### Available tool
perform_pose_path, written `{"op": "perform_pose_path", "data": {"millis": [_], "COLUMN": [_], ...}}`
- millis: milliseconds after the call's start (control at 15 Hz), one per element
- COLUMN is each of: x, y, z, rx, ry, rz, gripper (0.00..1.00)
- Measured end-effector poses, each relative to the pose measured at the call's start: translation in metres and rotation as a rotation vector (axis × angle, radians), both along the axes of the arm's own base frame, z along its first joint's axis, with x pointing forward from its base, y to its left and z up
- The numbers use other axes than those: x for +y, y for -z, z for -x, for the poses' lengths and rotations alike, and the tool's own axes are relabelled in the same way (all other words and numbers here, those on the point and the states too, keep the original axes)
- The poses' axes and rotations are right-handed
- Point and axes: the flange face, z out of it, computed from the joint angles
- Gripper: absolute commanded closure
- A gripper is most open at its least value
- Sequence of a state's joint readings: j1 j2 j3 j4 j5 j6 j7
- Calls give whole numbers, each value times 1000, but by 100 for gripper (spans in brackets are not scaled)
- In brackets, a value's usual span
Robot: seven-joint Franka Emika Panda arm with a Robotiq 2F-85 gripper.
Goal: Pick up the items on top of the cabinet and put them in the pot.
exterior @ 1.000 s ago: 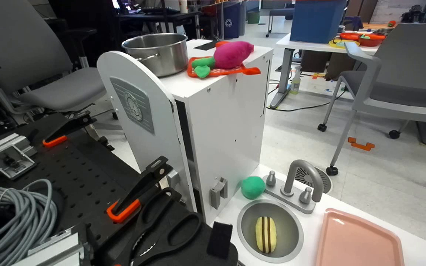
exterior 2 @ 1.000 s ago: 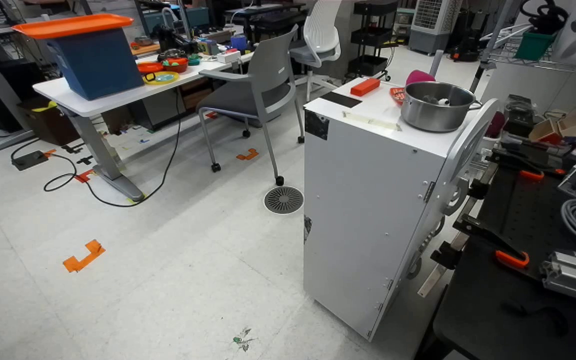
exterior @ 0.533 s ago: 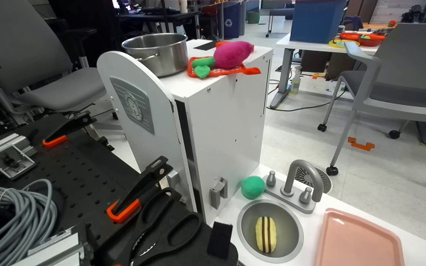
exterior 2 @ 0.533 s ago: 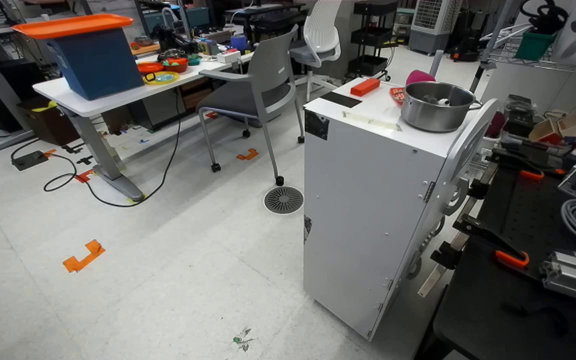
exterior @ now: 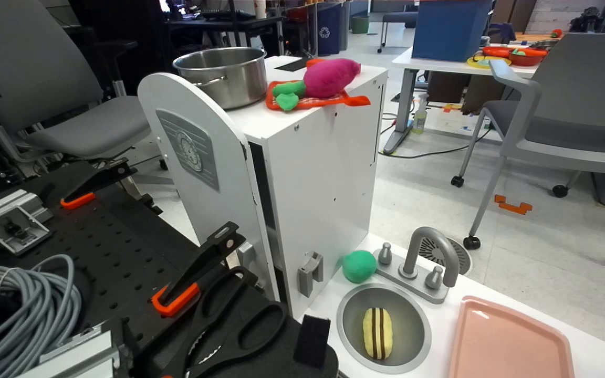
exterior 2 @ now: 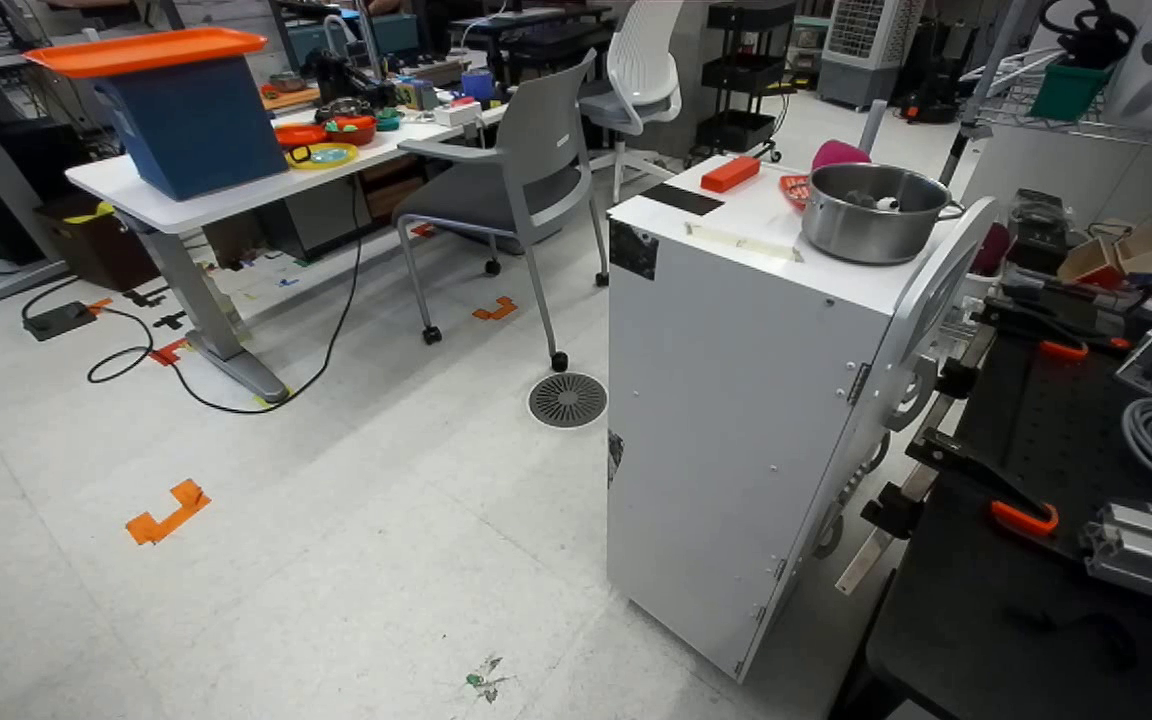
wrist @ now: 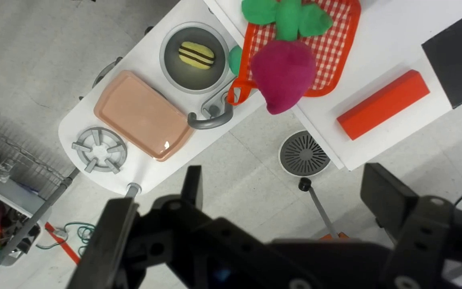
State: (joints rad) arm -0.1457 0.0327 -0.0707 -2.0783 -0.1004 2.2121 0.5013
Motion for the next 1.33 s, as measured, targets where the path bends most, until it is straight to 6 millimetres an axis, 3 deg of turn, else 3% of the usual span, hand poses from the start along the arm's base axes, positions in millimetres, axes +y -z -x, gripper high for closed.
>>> {"op": "perform_pose_path", "data": {"millis": [600, 1333], "x": [-2, -1], "y": [7, 83], "z": [0, -8], "rx": [11, 137], "ry": [5, 9], "rz": [-8, -36], "gripper": [0, 0]}}
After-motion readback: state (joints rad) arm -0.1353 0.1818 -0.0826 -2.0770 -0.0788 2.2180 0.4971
